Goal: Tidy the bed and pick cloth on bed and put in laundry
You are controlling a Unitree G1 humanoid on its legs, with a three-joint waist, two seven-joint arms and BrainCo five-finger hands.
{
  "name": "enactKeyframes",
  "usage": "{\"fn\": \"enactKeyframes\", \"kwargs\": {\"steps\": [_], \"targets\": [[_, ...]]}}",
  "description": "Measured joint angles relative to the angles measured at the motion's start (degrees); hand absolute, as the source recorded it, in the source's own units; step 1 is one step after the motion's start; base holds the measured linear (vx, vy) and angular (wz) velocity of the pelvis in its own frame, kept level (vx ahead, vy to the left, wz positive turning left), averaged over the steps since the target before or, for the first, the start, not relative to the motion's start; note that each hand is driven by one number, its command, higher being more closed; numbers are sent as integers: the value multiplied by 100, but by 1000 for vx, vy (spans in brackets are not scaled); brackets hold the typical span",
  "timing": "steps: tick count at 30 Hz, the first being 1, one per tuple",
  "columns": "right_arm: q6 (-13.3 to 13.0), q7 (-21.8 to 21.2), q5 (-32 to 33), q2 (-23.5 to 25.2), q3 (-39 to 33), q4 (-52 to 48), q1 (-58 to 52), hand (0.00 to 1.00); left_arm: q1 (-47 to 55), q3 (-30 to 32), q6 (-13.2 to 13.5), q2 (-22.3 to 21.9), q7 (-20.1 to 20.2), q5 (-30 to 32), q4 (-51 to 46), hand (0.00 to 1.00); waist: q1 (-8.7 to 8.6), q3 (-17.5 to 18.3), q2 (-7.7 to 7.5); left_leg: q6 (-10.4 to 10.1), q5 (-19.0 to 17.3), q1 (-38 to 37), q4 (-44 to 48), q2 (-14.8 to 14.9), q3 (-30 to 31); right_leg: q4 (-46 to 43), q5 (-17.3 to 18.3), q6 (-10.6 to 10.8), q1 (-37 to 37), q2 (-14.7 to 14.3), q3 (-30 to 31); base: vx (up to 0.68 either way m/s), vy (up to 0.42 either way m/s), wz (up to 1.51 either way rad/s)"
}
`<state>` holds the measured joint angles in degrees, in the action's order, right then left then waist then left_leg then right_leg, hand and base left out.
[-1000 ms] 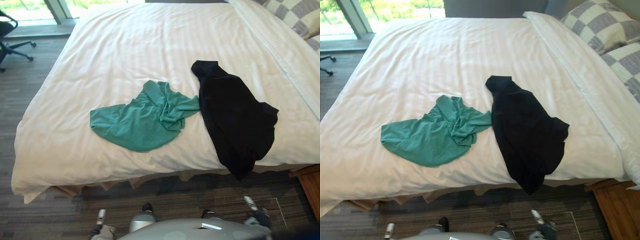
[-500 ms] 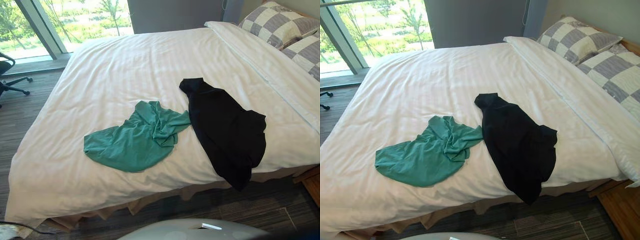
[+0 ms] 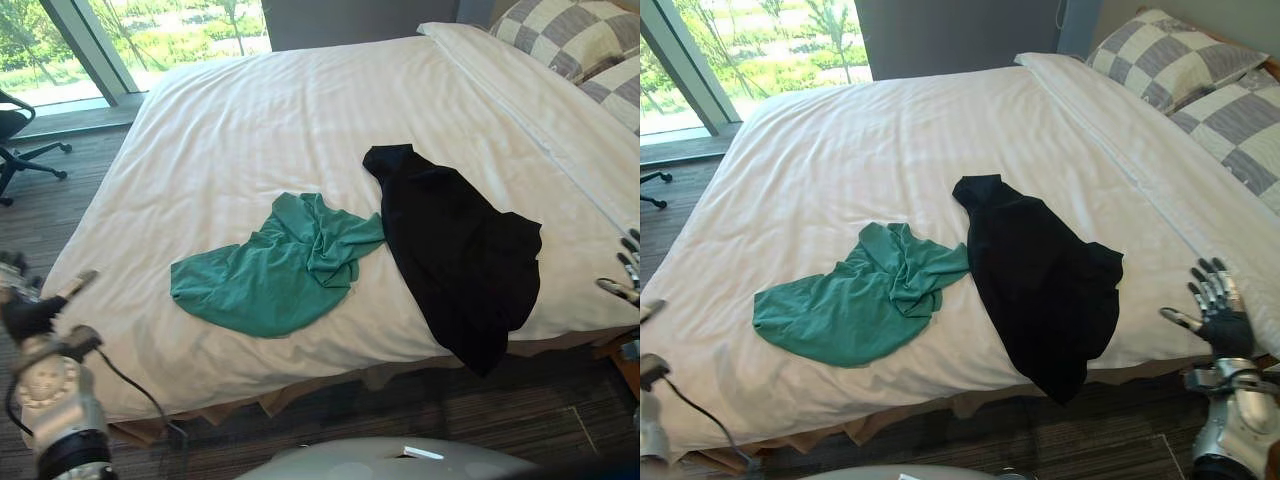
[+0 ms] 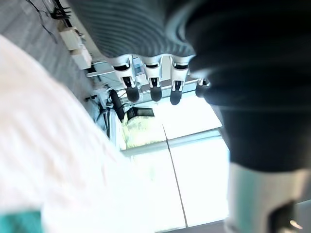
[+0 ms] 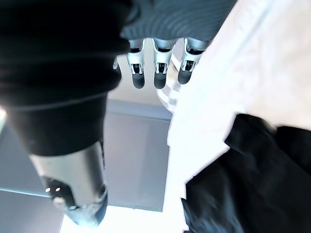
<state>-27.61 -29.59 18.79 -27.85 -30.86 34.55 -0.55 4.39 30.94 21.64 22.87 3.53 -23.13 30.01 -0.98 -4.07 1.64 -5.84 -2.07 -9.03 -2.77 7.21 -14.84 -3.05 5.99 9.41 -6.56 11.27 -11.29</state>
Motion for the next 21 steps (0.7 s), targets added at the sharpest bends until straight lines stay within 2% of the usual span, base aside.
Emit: {"fn": "enactKeyframes", "kwargs": {"steps": [1,2,5,8,13,21], "targets": [[3,46,-127,48,133,-102,-9,0,48,-164,2,-92,138,62,-22,0,-1,-21,-12,0,0,1,10,10,-10,0,-1,-2,1,-9,13,-8,-25,-8],[7,82,-243,82,300,-305,-34,0,88,-326,4,-178,-310,937,-84,0,-21,-38,-26,-7,-5,1,16,21,-23,-3,-5,-8,1,-20,42,-3,-22,-11],[132,134,-273,92,611,-670,-58,0,104,-608,1,-202,-738,1824,-223,0,-57,-67,-39,-1,-145,1,208,47,-38,-44,-6,-11,-30,-23,129,-3,-9,-13],[294,168,-285,154,750,-930,-145,0,108,-775,-83,-208,-898,2125,-406,0,-118,-100,-41,4,-194,2,280,47,-35,-48,-6,-11,-55,-14,140,-23,-1,-3],[554,292,-580,475,942,-1124,-394,0,113,-1030,-406,-295,-1110,2690,-500,0,-174,-171,-26,1,-196,5,290,65,-39,-85,-7,-10,11,-27,179,-54,-10,-3],[594,402,-673,582,1151,-1581,-598,0,121,-1082,-520,-389,-1103,3023,-665,0,-247,-199,-42,-3,-199,25,275,65,-71,-78,-38,-8,77,-36,243,-21,-7,-3]]}}
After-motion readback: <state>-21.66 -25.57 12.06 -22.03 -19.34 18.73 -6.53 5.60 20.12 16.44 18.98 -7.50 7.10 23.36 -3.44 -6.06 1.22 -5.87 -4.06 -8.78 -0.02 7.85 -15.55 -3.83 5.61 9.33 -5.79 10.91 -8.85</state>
